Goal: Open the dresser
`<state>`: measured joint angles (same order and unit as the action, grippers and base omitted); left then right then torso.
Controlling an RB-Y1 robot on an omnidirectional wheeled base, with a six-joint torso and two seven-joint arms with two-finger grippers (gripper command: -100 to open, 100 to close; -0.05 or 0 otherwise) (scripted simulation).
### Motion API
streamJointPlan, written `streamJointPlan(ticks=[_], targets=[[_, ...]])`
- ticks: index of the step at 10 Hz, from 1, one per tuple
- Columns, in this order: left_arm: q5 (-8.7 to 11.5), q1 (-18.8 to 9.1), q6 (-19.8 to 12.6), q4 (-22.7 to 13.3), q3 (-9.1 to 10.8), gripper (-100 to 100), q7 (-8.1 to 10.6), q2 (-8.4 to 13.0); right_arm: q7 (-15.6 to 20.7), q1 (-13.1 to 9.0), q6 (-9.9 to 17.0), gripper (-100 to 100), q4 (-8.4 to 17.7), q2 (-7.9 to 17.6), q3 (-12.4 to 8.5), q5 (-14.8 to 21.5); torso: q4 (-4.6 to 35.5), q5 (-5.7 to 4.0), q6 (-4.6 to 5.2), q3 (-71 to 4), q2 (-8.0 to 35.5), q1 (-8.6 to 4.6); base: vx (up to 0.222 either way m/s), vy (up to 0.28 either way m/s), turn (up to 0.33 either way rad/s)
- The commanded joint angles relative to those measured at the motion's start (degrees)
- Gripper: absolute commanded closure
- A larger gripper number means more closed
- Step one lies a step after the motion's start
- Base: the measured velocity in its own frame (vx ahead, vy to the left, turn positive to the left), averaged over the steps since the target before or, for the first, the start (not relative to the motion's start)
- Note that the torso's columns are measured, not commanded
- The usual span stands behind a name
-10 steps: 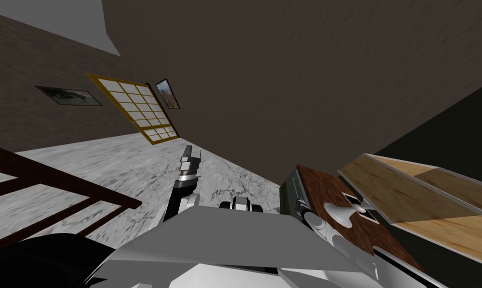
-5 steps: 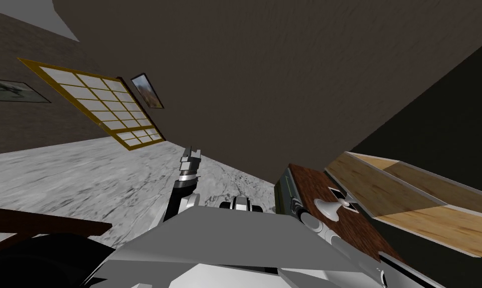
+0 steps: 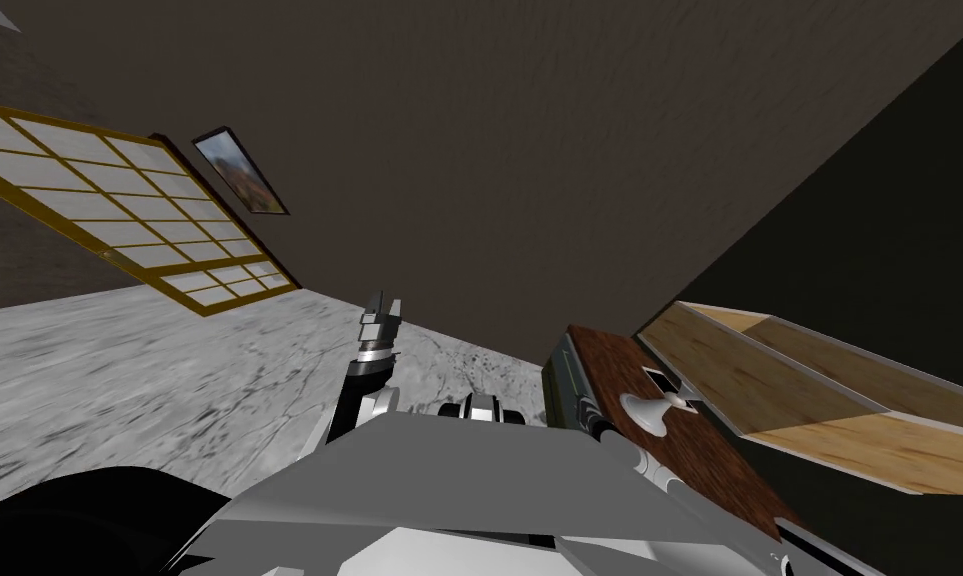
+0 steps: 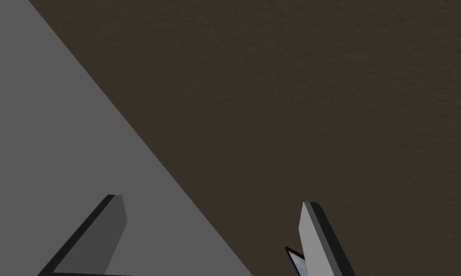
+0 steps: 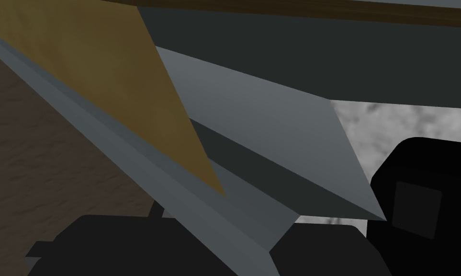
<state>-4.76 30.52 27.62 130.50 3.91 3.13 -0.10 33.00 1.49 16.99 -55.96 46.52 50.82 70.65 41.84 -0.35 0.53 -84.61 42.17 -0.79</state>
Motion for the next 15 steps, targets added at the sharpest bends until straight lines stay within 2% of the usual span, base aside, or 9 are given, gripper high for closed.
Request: streamJointPlan(ticks=[1,4,8,10,11,14,15], targets=[[0.0,0.0,0.0,0.0,0.0,0,0.0,0.0,0.9,0.6,0.5,100,-2.0,0.6,0.4,-0.4,-0.1,0.06,0.02,-0.1,-0.1,0.16,0.046,0.004,-0.045],[0.0,0.0,0.0,0.0,-0.02,0,0.0,0.0,1.5,1.1,0.6,100,-2.0,1.2,0.6,-0.5,0.2,-0.02,-0.65,-0.1,-0.3,0.69,0.047,0.152,-0.001],[0.0,0.0,0.0,0.0,-0.03,0,0.0,0.0,2.1,1.7,0.5,100,-1.2,2.1,0.8,-0.7,0.2,-0.03,-0.71,0.0,-0.2,0.52,0.066,0.235,0.011],[0.0,0.0,0.0,0.0,-0.01,0,0.0,0.0,2.7,1.7,0.9,100,-1.7,2.2,0.7,-1.4,0.4,0.06,-0.61,0.0,0.0,0.03,0.025,0.136,-0.001],[0.0,0.0,0.0,0.0,-0.02,0,0.0,0.0,2.2,1.3,-0.5,-100,-2.7,4.8,0.3,-1.8,0.3,-0.04,-0.69,0.1,-0.1,0.37,-0.002,0.153,-0.046],[0.0,0.0,0.0,0.0,-0.01,0,0.0,0.0,1.4,0.7,-2.7,-100,-4.2,8.4,-0.2,-2.5,0.5,0.38,-0.49,0.1,0.2,0.62,-0.025,0.056,-0.032],[0.0,0.0,0.0,0.0,-0.01,0,0.0,0.0,1.4,0.7,-2.7,-100,-4.2,8.4,-0.2,-2.5,0.5,0.37,-0.52,0.1,0.2,0.77,-0.012,0.032,-0.01]])
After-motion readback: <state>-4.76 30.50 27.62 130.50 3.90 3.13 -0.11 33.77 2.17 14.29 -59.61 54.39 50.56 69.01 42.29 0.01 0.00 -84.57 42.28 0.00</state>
